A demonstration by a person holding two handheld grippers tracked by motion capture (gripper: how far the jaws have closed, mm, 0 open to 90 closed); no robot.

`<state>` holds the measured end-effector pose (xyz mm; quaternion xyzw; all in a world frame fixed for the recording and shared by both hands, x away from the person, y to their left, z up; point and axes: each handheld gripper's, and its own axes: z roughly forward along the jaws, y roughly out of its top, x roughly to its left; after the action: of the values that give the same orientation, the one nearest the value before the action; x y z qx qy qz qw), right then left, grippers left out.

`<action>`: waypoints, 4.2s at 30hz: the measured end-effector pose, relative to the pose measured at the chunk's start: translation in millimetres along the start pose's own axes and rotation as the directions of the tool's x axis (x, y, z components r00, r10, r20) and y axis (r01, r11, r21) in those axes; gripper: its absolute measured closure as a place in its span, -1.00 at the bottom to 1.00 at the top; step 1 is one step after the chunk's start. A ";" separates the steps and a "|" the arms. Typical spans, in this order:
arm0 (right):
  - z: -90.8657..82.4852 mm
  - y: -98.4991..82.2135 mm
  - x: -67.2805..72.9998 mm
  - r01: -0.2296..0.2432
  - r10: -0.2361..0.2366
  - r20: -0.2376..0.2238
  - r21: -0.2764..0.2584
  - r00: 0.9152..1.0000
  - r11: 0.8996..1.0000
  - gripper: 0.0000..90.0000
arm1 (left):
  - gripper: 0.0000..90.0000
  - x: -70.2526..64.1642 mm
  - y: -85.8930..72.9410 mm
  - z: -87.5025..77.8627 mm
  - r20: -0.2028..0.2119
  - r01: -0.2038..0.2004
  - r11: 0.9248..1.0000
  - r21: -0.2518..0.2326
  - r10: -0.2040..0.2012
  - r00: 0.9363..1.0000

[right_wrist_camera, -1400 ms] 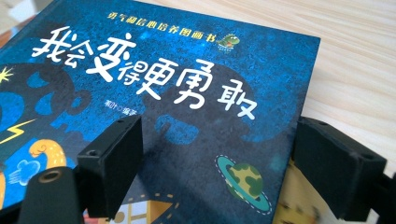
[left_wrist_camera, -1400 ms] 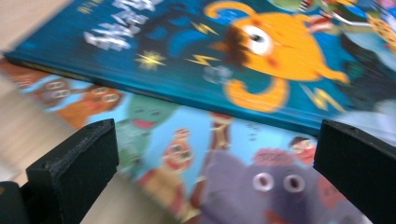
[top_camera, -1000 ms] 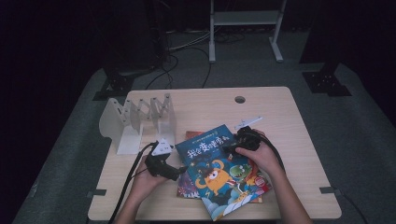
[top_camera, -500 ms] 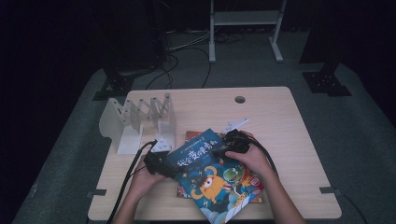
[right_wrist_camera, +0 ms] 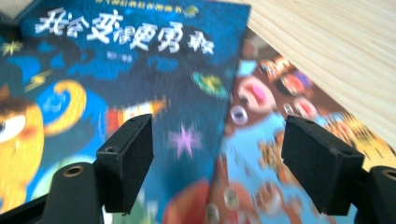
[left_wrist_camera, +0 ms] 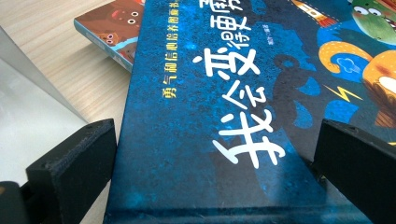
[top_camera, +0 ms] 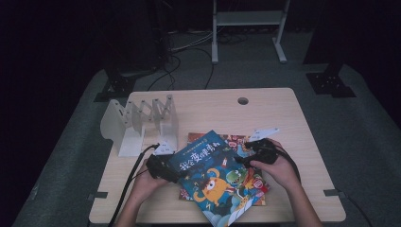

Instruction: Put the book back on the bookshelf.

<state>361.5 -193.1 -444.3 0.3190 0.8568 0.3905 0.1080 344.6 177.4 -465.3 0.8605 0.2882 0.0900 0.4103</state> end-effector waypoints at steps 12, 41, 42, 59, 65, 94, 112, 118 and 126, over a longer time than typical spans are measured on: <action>-53.9 -58.1 6.6 -0.036 0.037 0.053 -0.024 0.998 0.999 -0.49 | -1.00 0.4 -0.1 -0.6 0.000 0.000 1.000 0.006 0.000 1.000; -71.6 -103.2 11.5 -0.088 0.088 0.090 -0.006 0.992 0.996 -0.54 | -1.00 -2.1 -4.0 -3.9 0.048 0.008 1.000 0.021 -0.009 0.999; -70.7 -102.2 9.5 -0.089 0.089 0.095 -0.006 0.991 0.996 -0.54 | -1.00 -2.2 -3.7 -3.9 0.048 0.005 1.000 0.022 -0.006 0.999; -52.8 -75.8 -27.2 -0.100 0.095 0.197 0.012 0.976 0.995 -0.48 | -1.00 -12.3 -4.7 -9.6 0.114 -0.014 1.000 0.024 0.011 0.993; -42.6 -63.4 -43.5 -0.116 0.109 0.221 0.019 0.969 0.993 -0.46 | -1.00 -17.8 -7.8 -14.4 0.140 -0.022 0.999 0.035 0.017 0.990; -36.8 -62.3 -36.8 -0.183 0.184 0.062 -0.033 0.981 0.983 -0.33 | -1.00 -29.5 -9.9 -10.3 0.160 0.007 1.000 0.004 -0.007 0.987; -10.6 -38.8 -1.8 -0.115 0.115 -0.006 -0.015 0.993 0.993 -0.30 | -1.00 -8.0 -31.7 -34.3 0.063 0.085 0.996 0.028 -0.086 0.994; -4.2 -31.3 11.7 -0.059 0.058 -0.021 -0.016 0.998 0.998 -0.25 | -1.00 -7.4 -38.0 -41.9 0.046 0.098 0.995 0.030 -0.099 0.994; -29.7 -49.7 3.3 -0.014 0.014 0.022 -0.025 1.000 1.000 -0.27 | -1.00 -8.5 -46.2 -47.8 0.054 0.125 0.992 0.021 -0.126 0.991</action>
<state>323.0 -233.2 -460.8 0.3279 0.8485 0.3982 0.1186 299.5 226.8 -468.6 0.8464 0.3311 0.0374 0.4154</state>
